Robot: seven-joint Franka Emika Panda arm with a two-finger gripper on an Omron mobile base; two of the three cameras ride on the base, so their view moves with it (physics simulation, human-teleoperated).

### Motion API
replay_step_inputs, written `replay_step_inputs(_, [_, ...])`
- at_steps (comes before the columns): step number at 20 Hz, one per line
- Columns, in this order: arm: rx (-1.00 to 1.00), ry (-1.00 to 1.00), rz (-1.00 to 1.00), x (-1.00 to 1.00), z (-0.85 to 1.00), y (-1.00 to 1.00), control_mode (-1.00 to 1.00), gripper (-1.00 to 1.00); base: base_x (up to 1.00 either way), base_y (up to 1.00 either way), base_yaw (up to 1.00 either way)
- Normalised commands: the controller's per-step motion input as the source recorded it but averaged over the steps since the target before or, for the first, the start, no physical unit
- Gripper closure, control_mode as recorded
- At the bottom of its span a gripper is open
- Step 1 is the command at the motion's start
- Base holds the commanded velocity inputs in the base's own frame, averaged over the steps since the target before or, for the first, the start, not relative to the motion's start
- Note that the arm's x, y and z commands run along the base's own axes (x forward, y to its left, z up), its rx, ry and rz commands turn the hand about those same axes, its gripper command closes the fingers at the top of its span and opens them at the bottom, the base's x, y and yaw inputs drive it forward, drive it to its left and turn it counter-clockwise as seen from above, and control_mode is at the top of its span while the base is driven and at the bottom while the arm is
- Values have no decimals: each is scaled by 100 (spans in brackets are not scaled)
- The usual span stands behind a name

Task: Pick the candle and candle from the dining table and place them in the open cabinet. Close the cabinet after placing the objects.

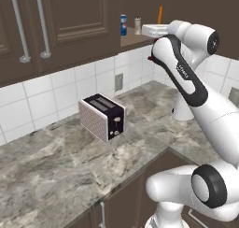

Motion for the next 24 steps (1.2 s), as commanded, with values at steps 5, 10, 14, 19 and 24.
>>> replay_step_inputs(5, [0,0,0,28,2,0,-100,100,0,0,0])
replay_step_inputs(10, [0,0,0,41,3,0,-100,100,0,0,0])
replay_step_inputs(14, [0,0,0,45,11,0,-100,100,0,0,0])
replay_step_inputs(19, [0,0,7,44,4,-14,-100,100,0,0,0])
replay_step_inputs(24, [0,0,13,29,0,-30,-100,100,0,0,0])
